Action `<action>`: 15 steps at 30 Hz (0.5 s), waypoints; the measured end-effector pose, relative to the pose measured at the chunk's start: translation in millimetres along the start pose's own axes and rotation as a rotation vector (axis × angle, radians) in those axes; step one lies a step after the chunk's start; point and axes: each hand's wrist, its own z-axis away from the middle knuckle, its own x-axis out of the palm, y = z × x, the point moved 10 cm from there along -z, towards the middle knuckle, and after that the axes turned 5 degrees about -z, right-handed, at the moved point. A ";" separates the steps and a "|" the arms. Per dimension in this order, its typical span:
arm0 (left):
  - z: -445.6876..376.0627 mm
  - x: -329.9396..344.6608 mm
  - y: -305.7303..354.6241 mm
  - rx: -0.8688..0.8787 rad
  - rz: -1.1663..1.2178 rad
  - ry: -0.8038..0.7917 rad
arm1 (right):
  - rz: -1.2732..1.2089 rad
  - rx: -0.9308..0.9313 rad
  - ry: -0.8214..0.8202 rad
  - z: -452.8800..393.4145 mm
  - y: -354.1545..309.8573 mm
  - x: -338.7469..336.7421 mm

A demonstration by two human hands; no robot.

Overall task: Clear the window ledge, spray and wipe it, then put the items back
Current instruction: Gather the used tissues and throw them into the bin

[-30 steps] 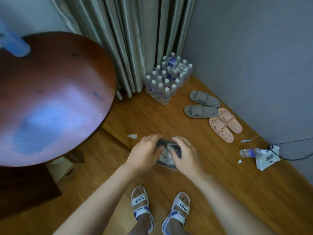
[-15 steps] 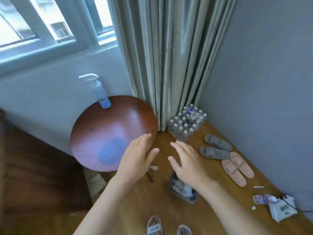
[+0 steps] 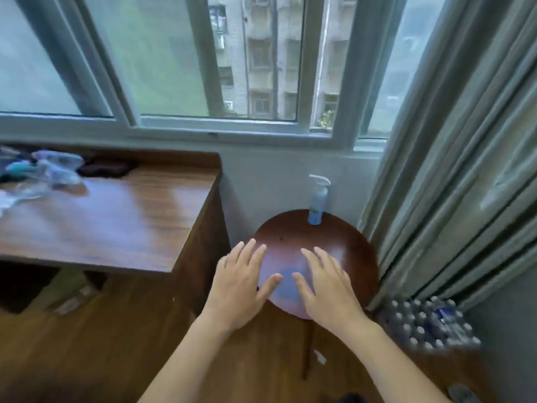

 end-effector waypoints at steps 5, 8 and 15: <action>27.2 -21.2 -95.1 -0.209 0.016 0.008 | 0.034 -0.172 -0.074 -38.0 -86.6 43.4; 35.2 -34.4 -156.6 -0.287 0.025 0.025 | 0.042 -0.249 -0.094 -65.8 -142.8 72.7; 42.3 -64.2 -309.8 -0.392 0.051 0.041 | -0.002 -0.357 -0.124 -135.0 -279.4 140.3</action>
